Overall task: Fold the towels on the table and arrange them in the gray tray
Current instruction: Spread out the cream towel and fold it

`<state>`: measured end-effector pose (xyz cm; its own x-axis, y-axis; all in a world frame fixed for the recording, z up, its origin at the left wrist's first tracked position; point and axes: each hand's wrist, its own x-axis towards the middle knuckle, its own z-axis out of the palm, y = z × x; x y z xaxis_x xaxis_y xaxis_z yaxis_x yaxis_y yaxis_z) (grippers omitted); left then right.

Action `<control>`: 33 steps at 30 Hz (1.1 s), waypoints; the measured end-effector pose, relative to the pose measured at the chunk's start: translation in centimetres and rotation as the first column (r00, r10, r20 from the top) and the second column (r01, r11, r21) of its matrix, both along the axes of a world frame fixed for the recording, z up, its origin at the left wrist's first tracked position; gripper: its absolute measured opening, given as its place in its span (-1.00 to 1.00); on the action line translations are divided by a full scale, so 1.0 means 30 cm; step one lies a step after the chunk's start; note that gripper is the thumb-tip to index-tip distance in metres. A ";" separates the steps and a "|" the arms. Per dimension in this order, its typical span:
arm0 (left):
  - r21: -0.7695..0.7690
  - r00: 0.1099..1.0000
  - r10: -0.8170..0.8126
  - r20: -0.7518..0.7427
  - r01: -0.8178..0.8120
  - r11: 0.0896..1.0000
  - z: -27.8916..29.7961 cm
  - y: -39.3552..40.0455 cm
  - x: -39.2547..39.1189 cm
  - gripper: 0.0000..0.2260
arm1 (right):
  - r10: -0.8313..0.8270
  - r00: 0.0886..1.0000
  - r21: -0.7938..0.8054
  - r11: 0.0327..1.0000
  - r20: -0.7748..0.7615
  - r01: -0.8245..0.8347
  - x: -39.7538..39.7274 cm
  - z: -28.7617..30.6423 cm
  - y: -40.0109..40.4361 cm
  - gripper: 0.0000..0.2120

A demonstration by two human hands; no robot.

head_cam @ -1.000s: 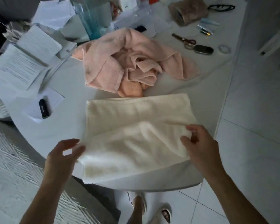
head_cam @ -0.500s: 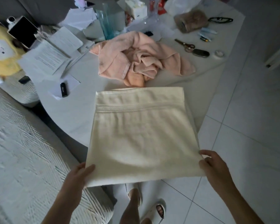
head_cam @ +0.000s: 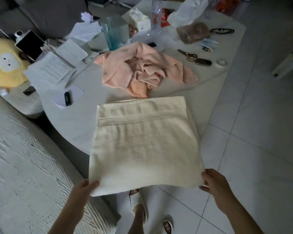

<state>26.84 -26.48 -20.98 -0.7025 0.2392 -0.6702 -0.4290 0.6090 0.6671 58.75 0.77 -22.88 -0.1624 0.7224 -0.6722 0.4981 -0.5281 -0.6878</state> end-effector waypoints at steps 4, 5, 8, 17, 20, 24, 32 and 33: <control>-0.007 0.995 -0.011 -0.097 0.011 1.000 -0.005 -0.004 0.009 -0.67 | 0.155 0.958 0.158 0.968 0.243 -0.197 0.008 0.026 -0.014 -0.88; -0.015 0.993 -0.016 -0.120 0.014 1.000 -0.014 -0.009 0.005 -0.63 | 0.186 0.945 0.180 0.954 0.269 -0.239 -0.001 0.033 -0.008 -0.89; -0.026 0.985 -0.062 -0.162 0.059 0.998 -0.040 -0.008 -0.028 -0.73 | 0.195 0.951 0.276 0.925 0.241 -0.260 -0.068 0.064 0.037 -0.94; -0.015 0.984 -0.147 -0.098 0.146 0.989 -0.051 0.145 -0.152 -0.56 | 0.199 0.933 0.433 0.843 0.299 -0.318 -0.307 0.141 0.214 -0.85; -0.030 0.975 -0.140 -0.171 0.137 0.990 -0.047 0.139 -0.166 -0.42 | 0.125 0.964 0.487 0.843 0.235 -0.229 -0.308 0.167 0.244 -0.87; -0.074 0.954 -0.164 -0.250 0.150 0.986 -0.020 0.109 -0.157 -0.53 | 0.064 0.965 0.401 0.901 0.256 -0.166 -0.241 0.126 0.212 -0.89; -0.191 0.845 -0.339 -0.413 0.284 0.940 0.044 0.286 -0.320 -0.87 | 0.079 0.934 0.450 0.860 0.348 -0.240 -0.401 0.102 0.347 -0.88; -0.205 0.827 -0.375 -0.419 0.316 0.926 0.051 0.332 -0.359 -0.85 | 0.097 0.934 0.453 0.854 0.344 -0.256 -0.438 0.103 0.374 -0.88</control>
